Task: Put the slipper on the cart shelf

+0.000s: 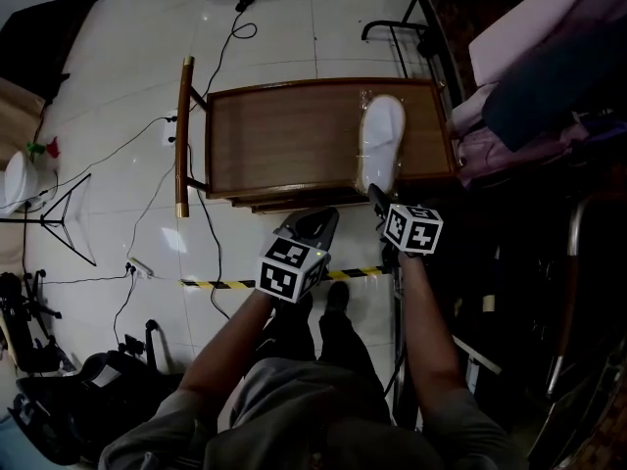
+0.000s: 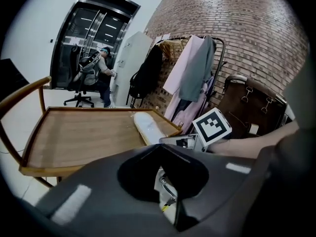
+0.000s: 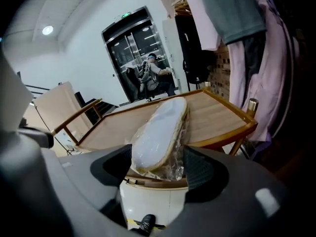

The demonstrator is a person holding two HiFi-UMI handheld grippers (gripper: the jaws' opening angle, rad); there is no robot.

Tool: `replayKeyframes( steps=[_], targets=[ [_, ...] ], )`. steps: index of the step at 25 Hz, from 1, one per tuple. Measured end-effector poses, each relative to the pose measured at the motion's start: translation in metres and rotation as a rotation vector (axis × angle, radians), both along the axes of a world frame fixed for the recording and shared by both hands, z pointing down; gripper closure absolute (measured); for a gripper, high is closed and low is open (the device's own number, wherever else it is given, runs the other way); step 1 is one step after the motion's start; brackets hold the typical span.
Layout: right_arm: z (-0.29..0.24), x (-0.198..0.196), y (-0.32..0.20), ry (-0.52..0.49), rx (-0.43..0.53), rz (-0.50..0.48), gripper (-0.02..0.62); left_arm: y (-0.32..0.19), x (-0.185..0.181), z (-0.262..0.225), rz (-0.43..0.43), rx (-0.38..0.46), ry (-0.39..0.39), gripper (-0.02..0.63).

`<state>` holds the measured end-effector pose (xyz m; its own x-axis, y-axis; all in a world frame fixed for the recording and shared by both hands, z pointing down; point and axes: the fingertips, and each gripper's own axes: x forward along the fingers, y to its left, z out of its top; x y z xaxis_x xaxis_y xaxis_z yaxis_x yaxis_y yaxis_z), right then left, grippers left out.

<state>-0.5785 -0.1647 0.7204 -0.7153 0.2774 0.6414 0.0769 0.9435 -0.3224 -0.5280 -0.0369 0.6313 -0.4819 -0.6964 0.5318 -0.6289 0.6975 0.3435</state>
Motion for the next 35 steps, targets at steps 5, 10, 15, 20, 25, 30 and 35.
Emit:
replayKeyframes(
  steps=[5,10,15,20,25,30,35],
  targets=[
    [0.013,-0.015,-0.01,0.015,-0.082,0.108,0.299,-0.005,-0.002,0.003,0.031,0.0,0.011,0.598],
    [0.015,-0.013,-0.009,0.038,-0.12,0.147,0.322,-0.009,-0.004,0.005,0.051,0.005,0.019,0.598],
    [0.014,-0.01,-0.005,0.095,-0.184,0.142,0.396,-0.013,-0.001,0.005,0.065,0.011,0.026,0.598],
    [-0.001,-0.007,-0.008,0.068,-0.132,0.132,0.473,-0.011,0.0,-0.001,0.066,0.013,0.016,0.598],
    [-0.026,-0.001,-0.013,0.007,-0.063,0.117,0.513,-0.013,0.001,-0.013,0.064,0.025,-0.007,0.598],
    [-0.05,0.015,-0.017,-0.03,0.003,0.103,0.528,-0.019,0.013,-0.029,0.072,0.037,-0.035,0.598],
    [-0.085,0.028,-0.021,-0.097,0.072,0.075,0.532,-0.025,0.022,-0.049,0.079,0.044,-0.078,0.598]
  ],
)
